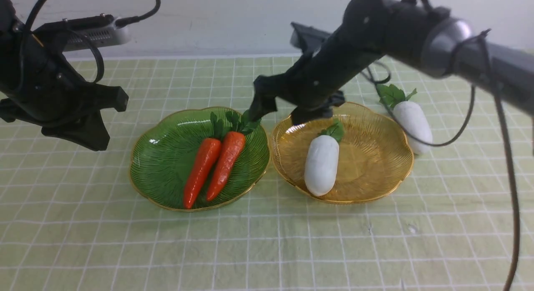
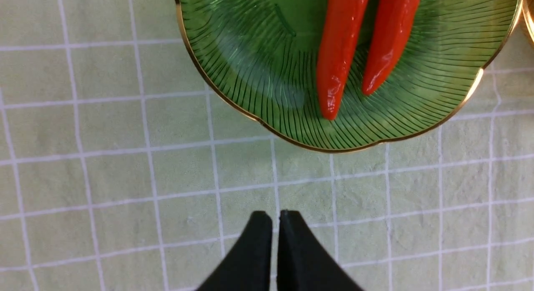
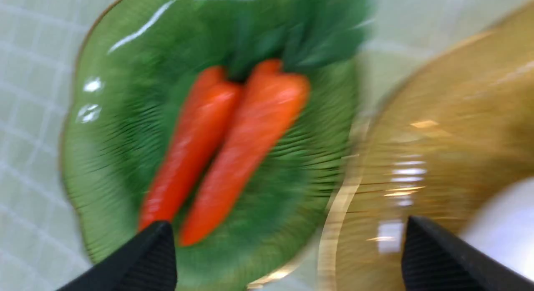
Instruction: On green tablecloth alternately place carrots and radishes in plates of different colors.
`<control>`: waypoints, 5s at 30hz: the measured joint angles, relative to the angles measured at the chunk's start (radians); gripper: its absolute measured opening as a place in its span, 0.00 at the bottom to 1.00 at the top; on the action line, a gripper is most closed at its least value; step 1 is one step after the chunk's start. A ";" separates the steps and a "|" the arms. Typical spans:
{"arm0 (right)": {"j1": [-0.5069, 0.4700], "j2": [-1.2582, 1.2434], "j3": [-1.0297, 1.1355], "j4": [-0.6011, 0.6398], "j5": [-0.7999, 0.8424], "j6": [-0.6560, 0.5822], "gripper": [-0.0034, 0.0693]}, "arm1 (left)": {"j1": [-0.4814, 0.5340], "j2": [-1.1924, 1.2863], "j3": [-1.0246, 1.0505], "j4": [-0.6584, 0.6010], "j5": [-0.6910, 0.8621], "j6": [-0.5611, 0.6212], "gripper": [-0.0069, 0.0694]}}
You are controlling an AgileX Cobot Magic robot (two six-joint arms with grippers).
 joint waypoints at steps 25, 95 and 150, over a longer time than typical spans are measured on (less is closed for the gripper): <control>-0.287 0.220 -0.060 -0.471 -0.080 0.245 0.87 | 0.000 0.000 0.000 0.000 0.000 -0.001 0.10; -0.106 -0.231 0.117 -0.231 0.153 0.017 0.82 | 0.000 0.000 0.000 0.079 -0.001 -0.001 0.10; -0.106 -2.182 1.655 -0.408 -0.748 -0.134 0.03 | 0.000 0.000 0.000 0.105 -0.001 0.001 0.10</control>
